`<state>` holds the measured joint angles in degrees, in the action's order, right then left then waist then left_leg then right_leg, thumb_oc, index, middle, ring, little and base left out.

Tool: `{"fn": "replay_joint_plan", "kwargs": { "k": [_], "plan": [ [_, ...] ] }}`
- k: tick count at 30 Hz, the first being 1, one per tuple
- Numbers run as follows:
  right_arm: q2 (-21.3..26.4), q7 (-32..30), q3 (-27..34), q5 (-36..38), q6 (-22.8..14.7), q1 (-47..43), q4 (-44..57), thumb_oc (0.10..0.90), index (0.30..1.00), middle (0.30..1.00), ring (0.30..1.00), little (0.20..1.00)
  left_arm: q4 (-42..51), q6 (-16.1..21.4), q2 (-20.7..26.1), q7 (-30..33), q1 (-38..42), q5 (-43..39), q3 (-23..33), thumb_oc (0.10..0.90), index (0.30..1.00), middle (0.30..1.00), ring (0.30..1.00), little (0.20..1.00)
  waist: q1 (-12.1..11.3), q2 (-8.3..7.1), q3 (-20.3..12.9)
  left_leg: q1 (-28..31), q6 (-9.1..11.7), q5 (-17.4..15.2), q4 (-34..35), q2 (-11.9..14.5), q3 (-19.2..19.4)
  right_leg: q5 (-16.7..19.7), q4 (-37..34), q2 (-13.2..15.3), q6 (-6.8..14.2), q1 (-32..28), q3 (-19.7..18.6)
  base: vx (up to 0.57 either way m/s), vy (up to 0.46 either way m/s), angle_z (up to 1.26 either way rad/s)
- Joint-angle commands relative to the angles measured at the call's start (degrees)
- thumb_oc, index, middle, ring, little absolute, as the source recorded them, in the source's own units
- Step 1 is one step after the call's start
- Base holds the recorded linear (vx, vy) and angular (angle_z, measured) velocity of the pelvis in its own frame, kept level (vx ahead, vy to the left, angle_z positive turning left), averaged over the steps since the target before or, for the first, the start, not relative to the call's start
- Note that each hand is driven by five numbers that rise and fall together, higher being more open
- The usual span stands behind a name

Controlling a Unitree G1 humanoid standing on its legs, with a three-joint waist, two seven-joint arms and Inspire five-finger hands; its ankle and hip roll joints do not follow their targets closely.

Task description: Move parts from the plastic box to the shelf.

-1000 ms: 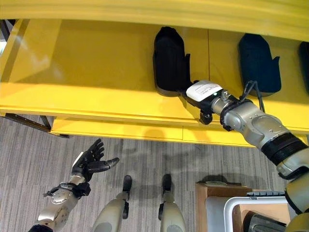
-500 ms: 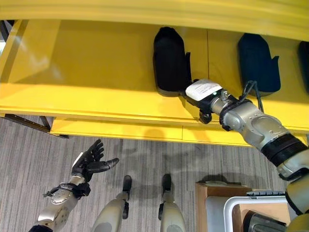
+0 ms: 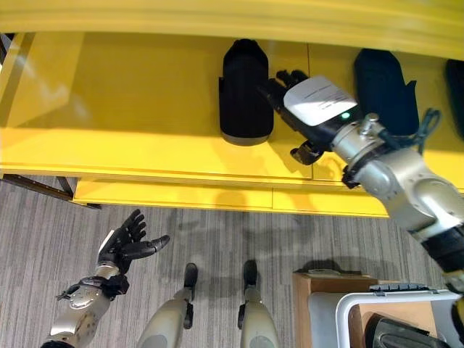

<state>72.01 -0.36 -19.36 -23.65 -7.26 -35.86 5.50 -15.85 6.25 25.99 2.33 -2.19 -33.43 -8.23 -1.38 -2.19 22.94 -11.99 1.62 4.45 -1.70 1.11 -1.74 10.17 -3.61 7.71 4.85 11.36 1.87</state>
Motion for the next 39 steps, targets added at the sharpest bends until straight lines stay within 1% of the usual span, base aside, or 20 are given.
{"fn": "replay_joint_plan", "kwargs": {
  "k": [1,4,6,8,10,12,14,16,17,18,19,20,21,23,24,25,27,32,35,39],
  "plan": [
    [2.3,-5.2,1.6,2.4,-1.1,-1.2,2.4,0.900,1.000,1.000,1.000,1.000,3.0,3.0,1.8,0.1,-1.8,0.5,0.2,0.900,1.000,1.000,1.000,1.000,-0.2,-1.85,-7.8,-1.7,0.8,-2.4,-2.8,4.4,-0.2,-8.5,7.0,3.5,2.3,-2.7,2.0,0.00,0.000,0.00],
    [2.5,-5.5,5.5,2.1,-1.4,2.6,4.2,0.900,1.000,1.000,1.000,1.000,3.3,2.7,1.7,0.1,-2.2,0.8,0.6,0.900,1.000,1.000,1.000,1.000,0.1,-1.96,-8.2,-1.2,0.8,-2.4,-2.5,4.6,-0.1,-8.5,6.7,3.5,2.4,-3.0,2.0,0.00,0.000,0.00],
    [2.9,-5.9,10.1,1.4,-1.8,7.3,6.0,0.900,1.000,1.000,1.000,1.000,3.5,2.5,1.4,-0.2,-2.5,1.2,1.2,0.900,1.000,1.000,1.000,1.000,0.6,-2.11,-9.0,-0.4,0.8,-2.4,-1.9,4.7,0.2,-8.3,6.2,3.4,2.5,-3.6,1.7,0.03,0.001,-0.05],
    [2.1,-6.0,15.0,1.1,-2.2,12.8,8.0,0.900,1.000,1.000,1.000,1.000,3.4,2.4,1.2,-0.3,-2.9,1.6,1.5,0.900,1.000,1.000,1.000,1.000,1.0,-2.26,-9.8,0.7,0.8,-2.3,-0.8,4.9,0.5,-8.0,5.4,3.4,2.8,-4.3,1.6,0.04,0.003,-0.14],
    [1.6,-5.9,16.9,1.0,-2.4,15.1,9.1,0.900,1.000,1.000,1.000,1.000,3.3,2.4,1.1,-0.4,-3.0,1.7,1.7,0.900,1.000,1.000,1.000,1.000,1.0,-2.30,-10.2,1.5,0.9,-2.1,-0.1,4.8,0.6,-7.7,4.8,3.3,2.9,-4.8,1.6,0.04,0.004,-0.12],
    [-0.3,-5.7,19.8,1.6,-2.9,18.7,11.1,0.900,1.000,1.000,1.000,1.000,3.2,2.3,0.7,-0.4,-3.3,1.9,2.1,0.900,1.000,1.000,1.000,1.000,1.3,-2.23,-10.9,2.5,0.8,-1.8,1.1,4.8,0.8,-7.3,4.1,3.3,3.1,-5.3,1.5,0.04,0.015,-0.05],
    [-3.6,-5.9,22.3,3.0,-3.6,22.3,12.7,0.900,1.000,1.000,1.000,1.000,2.9,2.3,0.2,-0.4,-3.6,2.1,2.3,0.900,1.000,1.000,1.000,1.000,1.7,-2.14,-11.8,3.6,0.9,-1.3,2.7,4.7,1.1,-6.5,3.0,3.3,3.4,-6.0,1.7,0.04,0.022,0.00],
    [-8.9,-5.8,23.8,5.2,-4.0,25.3,14.0,0.900,1.000,1.000,1.000,1.000,3.0,2.3,-0.8,-0.2,-4.1,2.1,2.2,0.900,1.000,1.000,1.000,1.000,2.0,-1.97,-12.7,4.7,0.9,-0.7,4.7,4.5,1.6,-5.6,1.7,3.3,3.8,-6.6,1.8,0.04,0.026,-0.06],
    [-11.9,-6.3,24.2,6.3,-4.3,26.4,14.2,0.900,1.000,1.000,1.000,1.000,3.0,2.4,-1.2,-0.2,-4.2,1.9,2.3,0.900,1.000,1.000,1.000,1.000,2.0,-1.85,-13.2,5.4,0.9,-0.3,5.6,4.4,1.7,-5.2,1.1,3.3,4.0,-6.9,1.9,0.04,0.038,-0.05],
    [-16.4,-7.3,24.8,8.6,-4.7,28.1,14.2,0.900,1.000,1.000,1.000,1.000,2.8,2.7,-1.8,0.2,-4.2,1.8,2.3,0.900,1.000,1.000,1.000,1.000,2.3,-1.63,-13.7,5.9,0.9,-0.2,6.2,4.2,1.9,-4.7,0.6,3.4,4.2,-7.1,2.0,0.03,0.051,-0.02],
    [-19.6,-7.4,25.0,9.9,-5.0,29.4,14.3,0.900,1.000,1.000,1.000,1.000,2.9,2.9,-2.4,0.4,-4.3,1.7,2.5,0.900,1.000,1.000,1.000,1.000,2.6,-1.32,-14.1,6.1,0.8,-0.2,6.5,4.1,2.0,-4.4,0.3,3.6,4.4,-7.3,2.2,0.02,0.041,-0.04],
    [-19.8,-7.3,25.2,9.9,-5.0,29.7,14.5,0.900,1.000,1.000,1.000,1.000,2.9,2.9,-2.3,0.4,-4.4,1.7,2.4,0.900,1.000,1.000,1.000,1.000,2.5,-1.43,-14.2,6.2,0.8,-0.2,6.5,4.1,2.0,-4.4,0.2,3.6,4.5,-7.4,2.2,0.02,0.066,-0.06],
    [-27.8,-8.2,24.8,13.6,-5.8,32.3,14.2,0.900,1.000,1.000,1.000,1.000,3.1,3.5,-3.3,0.7,-4.6,1.3,2.6,0.900,1.000,1.000,1.000,1.000,2.9,-1.10,-15.0,6.8,0.6,-0.5,6.7,3.6,2.2,-3.9,-0.5,3.9,4.8,-8.0,2.4,0.02,0.075,-0.06],
    [-34.0,-8.3,23.7,16.9,-6.0,34.4,13.6,0.900,1.000,1.000,1.000,1.000,4.0,3.9,-3.9,1.1,-5.1,1.0,3.1,0.900,1.000,1.000,1.000,1.000,3.2,-0.84,-15.9,7.4,0.2,-0.9,6.7,3.2,2.2,-3.7,-0.6,4.3,5.1,-8.6,2.4,0.03,0.077,-0.01],
    [-34.0,-8.3,23.7,16.9,-6.0,34.4,13.7,0.900,1.000,1.000,1.000,1.000,4.0,3.9,-3.8,1.1,-5.1,0.9,3.1,0.900,1.000,1.000,1.000,1.000,3.2,-0.86,-15.9,7.5,0.2,-0.9,6.7,3.2,2.2,-3.7,-0.6,4.3,5.1,-8.6,2.4,0.04,0.087,-0.01],
    [-39.4,-7.6,21.3,23.0,-6.9,36.9,12.0,0.900,1.000,1.000,1.000,1.000,4.3,4.5,-4.3,1.9,-5.6,0.6,3.3,0.900,1.000,1.000,1.000,1.000,3.4,-0.77,-16.4,8.4,-0.3,-1.3,6.7,2.7,2.3,-3.9,-0.2,4.7,5.3,-9.2,2.2,0.03,0.104,-0.02],
    [-43.4,-6.6,17.8,28.1,-6.7,37.9,10.2,0.900,1.000,1.000,1.000,1.000,5.3,4.8,-4.5,2.7,-6.2,0.9,3.7,0.900,1.000,1.000,1.000,1.000,3.5,-0.54,-16.9,9.4,-1.1,-2.2,6.7,2.0,2.3,-3.8,0.5,5.2,5.4,-9.3,1.6,0.05,0.139,-0.02],
    [-45.0,-4.8,14.1,29.6,-5.8,38.8,7.4,0.900,1.000,1.000,1.000,1.000,8.3,5.4,-4.3,2.3,-6.8,1.6,4.0,0.900,1.000,1.000,1.000,1.000,3.2,-0.75,-17.3,11.4,-2.9,-3.8,6.4,0.0,2.6,-3.1,3.0,6.9,6.3,-9.5,-0.2,0.04,0.142,-0.09],
    [-46.9,-4.1,12.8,34.0,-5.7,38.7,5.9,0.900,1.000,1.000,1.000,1.000,9.6,5.9,-3.7,2.3,-5.0,2.8,3.0,0.900,1.000,1.000,1.000,1.000,3.3,-0.89,-17.2,12.1,-4.2,-4.4,6.4,-2.0,2.7,-0.8,5.3,8.8,7.2,-8.6,-1.2,0.02,0.211,0.02],
    [-47.9,-3.9,11.5,34.5,-5.7,38.4,5.7,0.900,1.000,1.000,1.000,1.000,10.4,6.3,-3.0,2.9,-3.0,3.8,2.1,0.900,1.000,1.000,1.000,1.000,3.7,-1.13,-16.6,11.7,-4.8,-4.6,6.7,-3.2,3.5,2.5,5.2,10.1,7.8,-7.1,-2.3,-0.02,0.137,-0.08]
  ]
}}
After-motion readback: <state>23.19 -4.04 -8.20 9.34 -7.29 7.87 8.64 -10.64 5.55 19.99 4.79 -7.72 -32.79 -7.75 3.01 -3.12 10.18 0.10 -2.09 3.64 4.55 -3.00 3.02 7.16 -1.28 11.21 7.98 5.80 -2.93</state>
